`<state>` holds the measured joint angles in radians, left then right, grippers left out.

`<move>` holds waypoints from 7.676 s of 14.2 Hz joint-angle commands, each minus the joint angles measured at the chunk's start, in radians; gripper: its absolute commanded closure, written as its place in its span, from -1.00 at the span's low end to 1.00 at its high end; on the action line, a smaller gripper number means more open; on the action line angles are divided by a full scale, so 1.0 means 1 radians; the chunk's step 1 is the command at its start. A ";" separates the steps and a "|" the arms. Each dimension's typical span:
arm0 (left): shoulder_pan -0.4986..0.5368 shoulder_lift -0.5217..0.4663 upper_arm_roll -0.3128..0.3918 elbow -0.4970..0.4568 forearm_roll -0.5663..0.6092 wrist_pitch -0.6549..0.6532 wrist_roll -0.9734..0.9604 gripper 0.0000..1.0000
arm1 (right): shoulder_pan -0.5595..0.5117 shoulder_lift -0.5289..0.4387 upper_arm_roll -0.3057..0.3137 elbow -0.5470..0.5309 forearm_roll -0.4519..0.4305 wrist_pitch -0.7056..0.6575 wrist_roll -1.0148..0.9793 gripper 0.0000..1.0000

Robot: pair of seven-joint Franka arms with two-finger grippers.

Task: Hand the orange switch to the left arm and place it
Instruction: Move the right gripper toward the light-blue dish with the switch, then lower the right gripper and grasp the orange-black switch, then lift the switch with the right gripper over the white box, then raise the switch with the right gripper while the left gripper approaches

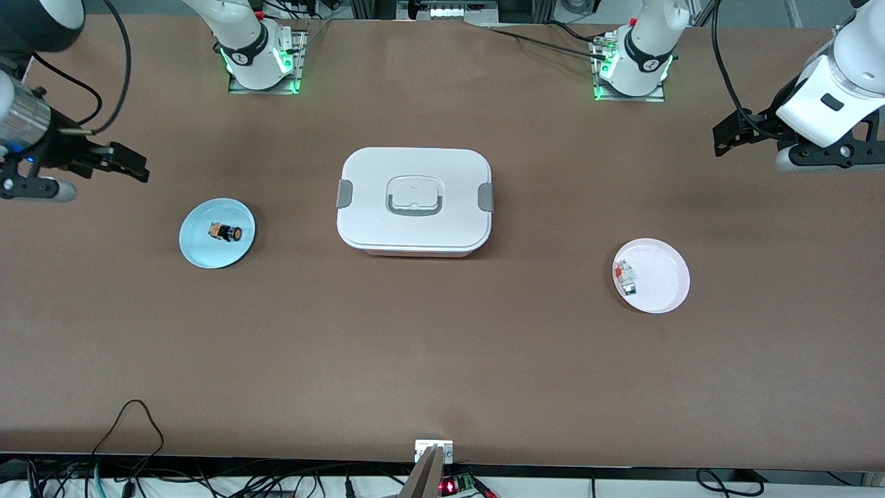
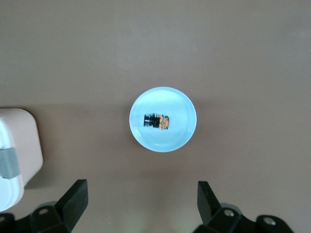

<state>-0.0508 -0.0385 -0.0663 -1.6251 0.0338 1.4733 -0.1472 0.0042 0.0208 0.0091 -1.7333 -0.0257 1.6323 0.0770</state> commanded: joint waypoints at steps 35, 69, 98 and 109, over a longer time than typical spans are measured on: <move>0.003 0.003 -0.006 0.004 0.021 0.001 0.009 -0.99 | -0.059 0.404 0.011 -0.454 0.032 0.764 -0.123 -1.00; -0.001 0.025 -0.012 0.008 -0.102 -0.033 0.026 -0.99 | 0.158 0.255 0.091 0.008 0.497 0.379 -1.086 0.87; 0.068 0.104 -0.156 -0.279 -1.492 0.306 0.124 -0.99 | 0.596 0.281 0.086 0.164 1.119 0.744 -1.142 0.90; 0.077 0.187 -0.320 -0.274 -1.623 0.475 0.147 -0.98 | 0.609 0.277 0.086 0.198 1.127 0.762 -1.096 0.90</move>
<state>0.0132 0.1626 -0.3707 -1.8999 -1.5634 1.9426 -0.0131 0.5948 0.2928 0.1008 -1.5566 1.0808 2.3795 -1.0388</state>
